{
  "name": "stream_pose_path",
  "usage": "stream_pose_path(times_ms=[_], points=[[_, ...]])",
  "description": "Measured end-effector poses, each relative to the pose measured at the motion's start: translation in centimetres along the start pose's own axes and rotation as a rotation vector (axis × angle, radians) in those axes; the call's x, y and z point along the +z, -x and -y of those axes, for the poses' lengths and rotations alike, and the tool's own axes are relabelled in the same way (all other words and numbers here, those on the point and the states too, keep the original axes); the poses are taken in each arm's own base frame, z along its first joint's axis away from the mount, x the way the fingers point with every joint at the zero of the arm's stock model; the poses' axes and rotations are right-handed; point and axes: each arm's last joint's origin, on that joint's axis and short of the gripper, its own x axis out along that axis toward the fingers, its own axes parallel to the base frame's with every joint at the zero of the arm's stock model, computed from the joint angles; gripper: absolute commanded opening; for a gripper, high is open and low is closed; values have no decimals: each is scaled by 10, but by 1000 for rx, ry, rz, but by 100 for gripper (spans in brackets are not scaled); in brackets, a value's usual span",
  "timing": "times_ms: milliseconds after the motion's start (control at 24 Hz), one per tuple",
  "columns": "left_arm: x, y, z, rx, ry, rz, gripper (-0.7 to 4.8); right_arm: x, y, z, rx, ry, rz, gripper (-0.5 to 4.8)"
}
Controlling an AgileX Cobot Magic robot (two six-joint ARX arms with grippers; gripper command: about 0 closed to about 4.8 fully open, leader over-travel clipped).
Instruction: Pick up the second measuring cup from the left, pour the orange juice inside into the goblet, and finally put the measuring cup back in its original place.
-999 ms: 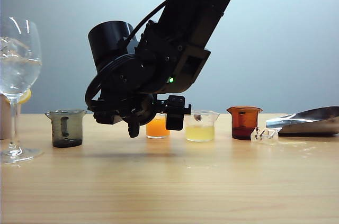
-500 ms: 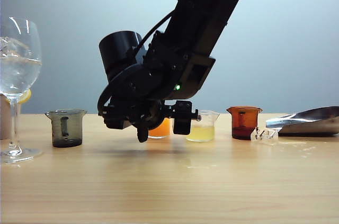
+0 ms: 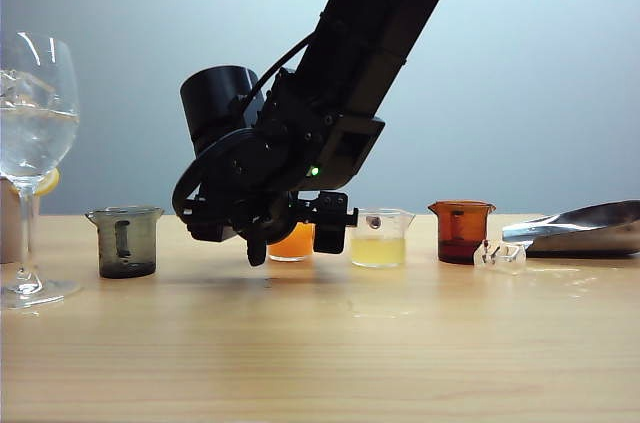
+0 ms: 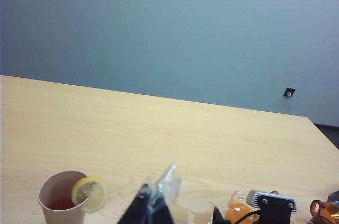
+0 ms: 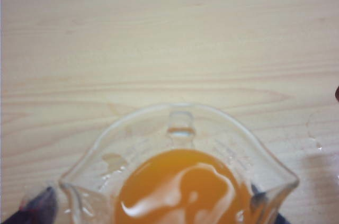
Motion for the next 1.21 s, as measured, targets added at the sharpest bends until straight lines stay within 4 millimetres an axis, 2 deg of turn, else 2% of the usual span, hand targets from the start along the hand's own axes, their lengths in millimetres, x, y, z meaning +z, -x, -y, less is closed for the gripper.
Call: stream_pose_path(times_ms=[916, 999, 1207], points=[[0, 0, 0, 0, 0, 0, -6, -2, -11, 7, 60, 4, -46, 479], [0, 0, 0, 0, 0, 0, -6, -2, -11, 7, 60, 4, -46, 462], [0, 0, 0, 0, 0, 0, -6, -1, -13, 9, 74, 18, -53, 462]])
